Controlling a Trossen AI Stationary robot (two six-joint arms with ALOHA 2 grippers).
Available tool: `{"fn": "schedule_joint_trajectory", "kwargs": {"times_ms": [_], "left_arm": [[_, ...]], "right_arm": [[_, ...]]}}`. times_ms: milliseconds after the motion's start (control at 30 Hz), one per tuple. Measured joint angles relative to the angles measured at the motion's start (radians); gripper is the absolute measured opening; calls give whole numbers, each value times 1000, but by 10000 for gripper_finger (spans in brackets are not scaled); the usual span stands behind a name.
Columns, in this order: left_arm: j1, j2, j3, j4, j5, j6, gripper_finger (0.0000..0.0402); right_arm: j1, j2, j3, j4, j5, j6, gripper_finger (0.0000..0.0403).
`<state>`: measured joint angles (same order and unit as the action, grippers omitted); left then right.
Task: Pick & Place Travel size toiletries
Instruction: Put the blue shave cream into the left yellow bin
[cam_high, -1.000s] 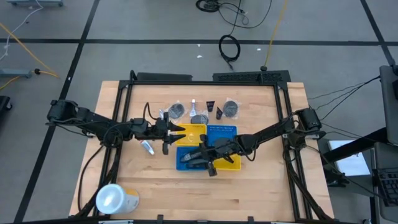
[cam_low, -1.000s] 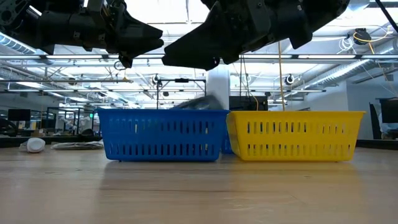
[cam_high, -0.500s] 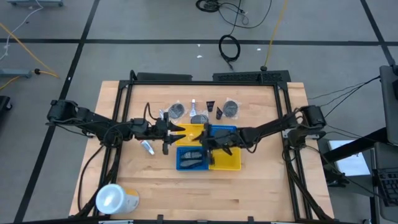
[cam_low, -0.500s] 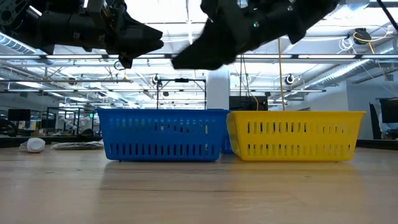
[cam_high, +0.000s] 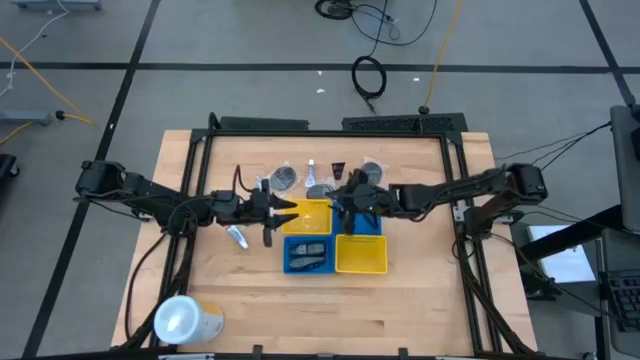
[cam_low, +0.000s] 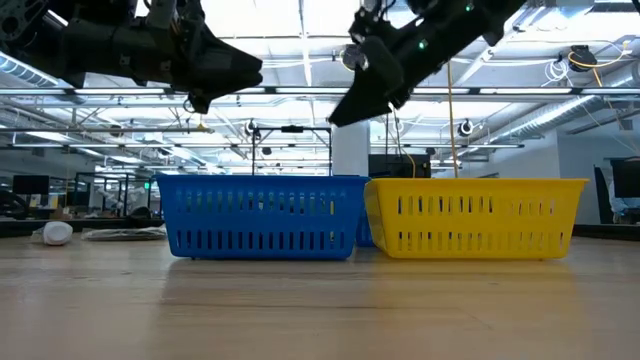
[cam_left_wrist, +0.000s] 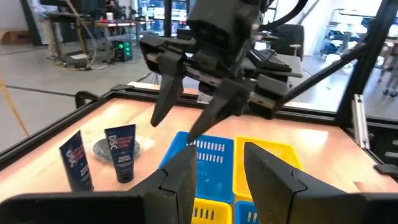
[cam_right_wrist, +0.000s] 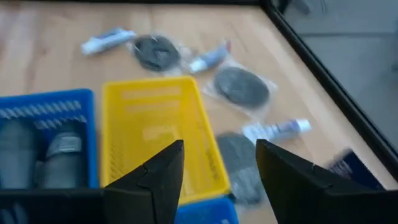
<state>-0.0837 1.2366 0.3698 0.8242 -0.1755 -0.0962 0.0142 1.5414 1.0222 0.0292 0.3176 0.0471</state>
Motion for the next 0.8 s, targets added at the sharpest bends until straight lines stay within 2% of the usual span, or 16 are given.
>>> {"fn": "schedule_joint_trajectory", "kwargs": {"times_ms": [133,400,800], "left_arm": [[0,0,0,0,-40,-12,131],[0,0,0,-2,-54,-17,131],[0,0,0,-10,-54,-17,131]], "right_arm": [[-46,-3,1,-35,20,28,181],[-110,-2,1,-94,100,47,165],[-151,-1,1,-176,101,102,160]]}}
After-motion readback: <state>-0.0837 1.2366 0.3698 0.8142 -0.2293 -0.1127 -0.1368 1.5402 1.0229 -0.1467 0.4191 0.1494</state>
